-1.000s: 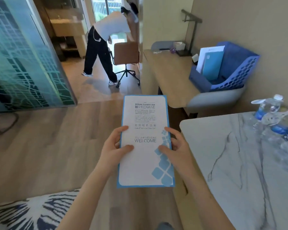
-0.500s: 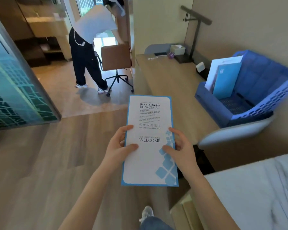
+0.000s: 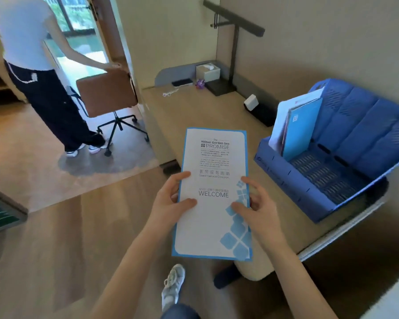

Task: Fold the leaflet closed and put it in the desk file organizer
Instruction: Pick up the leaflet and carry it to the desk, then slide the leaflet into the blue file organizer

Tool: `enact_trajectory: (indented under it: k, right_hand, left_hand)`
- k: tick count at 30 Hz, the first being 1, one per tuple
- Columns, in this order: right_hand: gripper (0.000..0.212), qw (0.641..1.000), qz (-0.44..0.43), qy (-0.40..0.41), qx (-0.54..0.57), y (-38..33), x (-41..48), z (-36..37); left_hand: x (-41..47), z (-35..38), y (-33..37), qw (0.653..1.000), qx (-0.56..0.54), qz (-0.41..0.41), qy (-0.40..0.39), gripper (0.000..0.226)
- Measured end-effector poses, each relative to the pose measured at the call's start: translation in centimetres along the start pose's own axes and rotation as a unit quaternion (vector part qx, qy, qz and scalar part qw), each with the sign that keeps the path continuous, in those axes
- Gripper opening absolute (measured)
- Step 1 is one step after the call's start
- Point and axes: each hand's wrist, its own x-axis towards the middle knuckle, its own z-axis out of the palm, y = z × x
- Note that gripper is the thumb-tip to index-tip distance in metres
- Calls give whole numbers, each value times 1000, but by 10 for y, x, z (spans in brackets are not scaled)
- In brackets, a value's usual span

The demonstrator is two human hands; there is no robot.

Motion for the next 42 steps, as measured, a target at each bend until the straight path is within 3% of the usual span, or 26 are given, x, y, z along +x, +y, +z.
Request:
enact_trajectory:
  k: [6, 13, 24, 28, 31, 35, 42]
  right_hand:
    - [62, 989, 7, 146, -35, 11, 72, 1]
    - [60, 949, 15, 315, -28, 0, 111, -14]
    - [57, 869, 46, 492, -6, -4, 79, -52]
    - [59, 872, 49, 487, -26, 2, 77, -88]
    - [67, 895, 40, 444, -32, 3, 87, -126]
    - [72, 930, 26, 354, -98, -1, 118, -173]
    - [74, 932, -58, 300, -195, -9, 190, -241]
  left_hand:
    - [129, 20, -5, 991, 8, -15, -136, 61]
    - [232, 72, 16, 945, 24, -9, -325, 62]
    - [260, 185, 6, 850, 44, -20, -524, 60]
    - [257, 218, 5, 846, 62, 13, -530, 60]
    - [260, 235, 14, 849, 88, 55, -518, 60]
    - [271, 256, 30, 869, 117, 99, -469, 59]
    - [293, 293, 34, 899, 163, 164, -373, 61]
